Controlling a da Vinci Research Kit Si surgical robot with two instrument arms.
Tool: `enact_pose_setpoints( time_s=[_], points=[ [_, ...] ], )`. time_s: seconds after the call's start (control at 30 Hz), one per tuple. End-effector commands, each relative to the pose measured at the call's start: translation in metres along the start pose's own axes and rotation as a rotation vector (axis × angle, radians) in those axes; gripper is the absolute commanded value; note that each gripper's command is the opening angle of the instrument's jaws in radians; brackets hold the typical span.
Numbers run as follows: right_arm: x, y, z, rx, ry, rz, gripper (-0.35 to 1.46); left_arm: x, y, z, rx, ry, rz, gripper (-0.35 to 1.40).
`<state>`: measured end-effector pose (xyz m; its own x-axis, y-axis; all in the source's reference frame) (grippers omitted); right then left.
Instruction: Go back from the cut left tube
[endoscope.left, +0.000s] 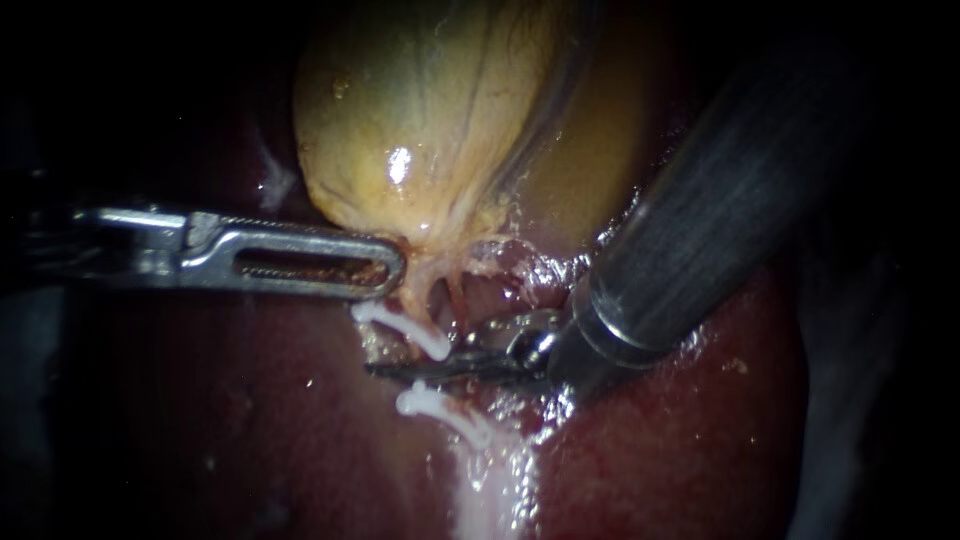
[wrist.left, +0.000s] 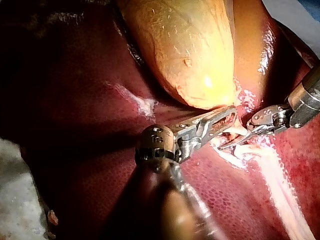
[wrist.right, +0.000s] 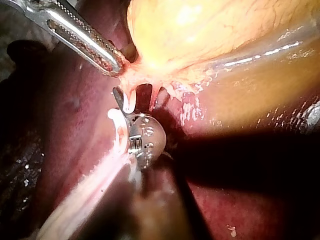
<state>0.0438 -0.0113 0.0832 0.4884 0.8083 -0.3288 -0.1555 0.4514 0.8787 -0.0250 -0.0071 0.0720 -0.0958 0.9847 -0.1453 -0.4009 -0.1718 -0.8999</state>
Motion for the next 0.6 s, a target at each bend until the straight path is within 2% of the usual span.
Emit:
enact_pose_setpoints(
  time_s=[0.03, 0.07, 0.13, 0.17, 0.23, 0.37, 0.6],
  points=[
    [0.0000, -0.0001, 0.0000, 0.002, 0.000, -0.004, -0.35, 0.0000, 0.0000, 0.0000, 0.000, 0.000, 0.000, -0.35],
    [0.0000, -0.0002, 0.0000, 0.002, 0.000, -0.004, -0.27, 0.0000, 0.0000, 0.0000, 0.000, 0.000, 0.000, -0.35],
    [0.0000, -0.0004, -0.0001, 0.004, 0.002, -0.004, 0.37, 0.0000, 0.0000, -0.0001, 0.000, 0.000, 0.000, -0.35],
    [-0.0001, -0.0006, -0.0001, -0.001, 0.015, -0.006, 0.63, 0.0000, 0.0000, -0.0001, 0.000, -0.001, 0.000, -0.35],
    [-0.0001, -0.0010, -0.0001, -0.025, 0.038, -0.002, 1.01, 0.0000, -0.0001, -0.0002, 0.000, -0.001, 0.000, -0.35],
    [0.0001, -0.0016, -0.0001, -0.041, 0.046, 0.005, 1.23, 0.0000, -0.0001, -0.0002, -0.001, -0.001, 0.001, -0.35],
    [0.0000, -0.0021, -0.0002, -0.035, 0.054, 0.004, 1.35, 0.0001, -0.0004, -0.0002, -0.002, -0.002, 0.001, -0.35]
  ],
)
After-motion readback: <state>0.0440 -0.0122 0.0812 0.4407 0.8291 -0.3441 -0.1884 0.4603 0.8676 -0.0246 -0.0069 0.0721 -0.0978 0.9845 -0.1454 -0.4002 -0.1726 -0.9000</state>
